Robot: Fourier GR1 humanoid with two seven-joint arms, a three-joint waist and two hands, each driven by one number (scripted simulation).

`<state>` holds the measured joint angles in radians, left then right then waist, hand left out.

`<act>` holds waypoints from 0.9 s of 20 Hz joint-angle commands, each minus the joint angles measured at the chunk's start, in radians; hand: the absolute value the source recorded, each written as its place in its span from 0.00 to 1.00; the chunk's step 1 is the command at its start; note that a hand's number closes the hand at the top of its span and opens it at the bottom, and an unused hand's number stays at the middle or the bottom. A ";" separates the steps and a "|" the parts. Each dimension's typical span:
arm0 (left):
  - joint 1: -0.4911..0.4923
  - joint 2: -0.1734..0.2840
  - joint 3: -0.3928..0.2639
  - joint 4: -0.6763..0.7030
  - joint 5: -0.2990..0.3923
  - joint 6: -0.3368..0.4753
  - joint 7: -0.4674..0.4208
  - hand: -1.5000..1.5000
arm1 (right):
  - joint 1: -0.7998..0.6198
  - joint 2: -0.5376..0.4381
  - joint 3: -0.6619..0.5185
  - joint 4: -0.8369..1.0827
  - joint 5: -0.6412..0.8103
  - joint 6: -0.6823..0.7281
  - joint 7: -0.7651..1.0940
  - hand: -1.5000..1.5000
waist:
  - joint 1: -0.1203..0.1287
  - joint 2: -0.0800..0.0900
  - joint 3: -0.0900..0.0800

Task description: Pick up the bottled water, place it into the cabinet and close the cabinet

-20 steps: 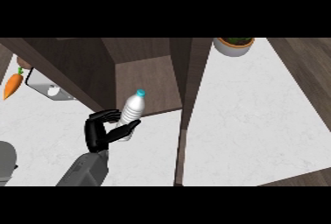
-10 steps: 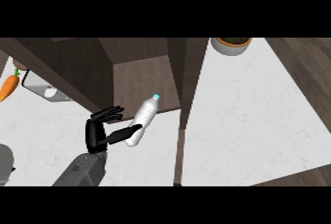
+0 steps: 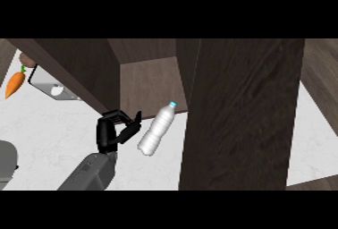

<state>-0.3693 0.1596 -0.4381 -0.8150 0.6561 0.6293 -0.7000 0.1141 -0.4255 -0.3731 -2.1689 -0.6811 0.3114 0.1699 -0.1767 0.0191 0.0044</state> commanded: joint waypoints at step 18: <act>-0.210 -0.140 -0.033 0.003 0.066 -0.316 -0.008 1.00 | 0.115 -0.025 -0.041 -0.099 -0.021 0.071 0.035 1.00 | 0.116 -0.020 -0.006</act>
<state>-0.4635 0.0743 -0.4542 -0.7570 0.7325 0.4100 -0.6821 0.1926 -0.4505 -0.4114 -2.2388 -0.6900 0.3562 0.1977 -0.0719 0.0105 -0.0027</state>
